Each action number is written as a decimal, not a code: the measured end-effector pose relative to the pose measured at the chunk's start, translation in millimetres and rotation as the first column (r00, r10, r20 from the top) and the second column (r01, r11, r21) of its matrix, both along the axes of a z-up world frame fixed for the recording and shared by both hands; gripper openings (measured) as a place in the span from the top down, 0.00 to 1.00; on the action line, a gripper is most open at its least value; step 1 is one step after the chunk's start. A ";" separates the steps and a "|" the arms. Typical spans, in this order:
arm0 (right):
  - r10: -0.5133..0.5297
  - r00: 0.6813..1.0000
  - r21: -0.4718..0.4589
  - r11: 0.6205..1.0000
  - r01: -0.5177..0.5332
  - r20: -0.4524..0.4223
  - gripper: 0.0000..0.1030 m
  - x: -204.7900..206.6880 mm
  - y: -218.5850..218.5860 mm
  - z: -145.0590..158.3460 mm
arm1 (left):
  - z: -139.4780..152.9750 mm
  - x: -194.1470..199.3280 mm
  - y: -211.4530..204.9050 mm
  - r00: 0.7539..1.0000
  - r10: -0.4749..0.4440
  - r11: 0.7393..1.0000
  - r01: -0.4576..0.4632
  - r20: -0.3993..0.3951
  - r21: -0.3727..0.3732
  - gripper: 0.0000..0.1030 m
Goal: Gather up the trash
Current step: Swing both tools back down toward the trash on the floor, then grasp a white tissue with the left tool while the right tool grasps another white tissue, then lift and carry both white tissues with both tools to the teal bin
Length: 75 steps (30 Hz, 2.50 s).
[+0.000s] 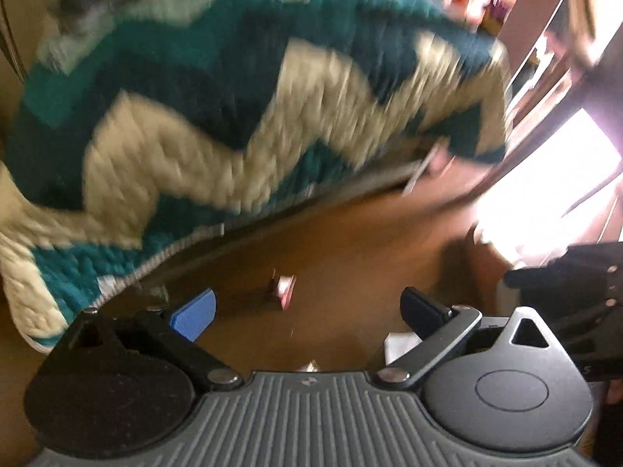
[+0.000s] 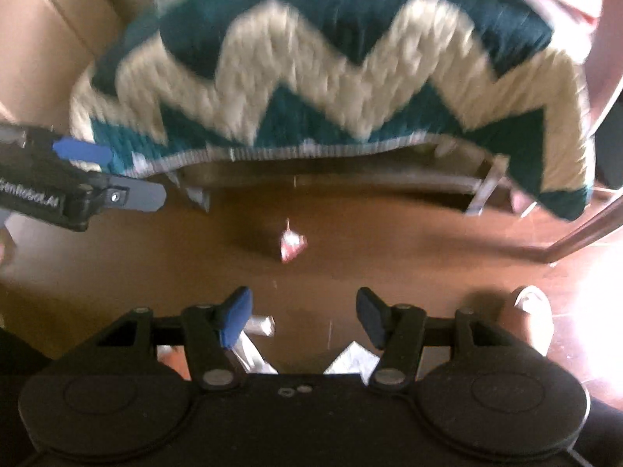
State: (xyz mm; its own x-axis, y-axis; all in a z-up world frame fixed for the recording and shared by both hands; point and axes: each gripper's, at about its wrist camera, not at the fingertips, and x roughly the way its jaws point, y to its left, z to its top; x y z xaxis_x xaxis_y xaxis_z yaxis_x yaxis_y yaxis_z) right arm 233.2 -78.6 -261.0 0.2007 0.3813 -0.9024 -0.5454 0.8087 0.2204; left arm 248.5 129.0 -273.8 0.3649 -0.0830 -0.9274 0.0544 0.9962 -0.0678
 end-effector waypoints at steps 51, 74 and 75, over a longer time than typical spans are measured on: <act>0.503 0.823 -0.399 0.720 -0.568 -0.264 0.89 -22.1 44.9 -297.0 | -373.9 -55.6 -29.8 0.524 0.392 0.845 -0.530 -0.756 0.070 0.53; 0.151 0.988 -0.280 0.948 -0.151 -0.022 0.95 54.3 28.0 -99.1 | -180.8 -1.8 -52.7 0.833 0.327 0.921 -0.387 -0.446 -0.046 0.82; 0.139 0.990 -0.260 0.956 -0.133 0.002 0.95 52.1 22.8 -81.9 | -167.7 -3.4 -54.8 0.848 0.326 0.924 -0.379 -0.419 -0.049 0.82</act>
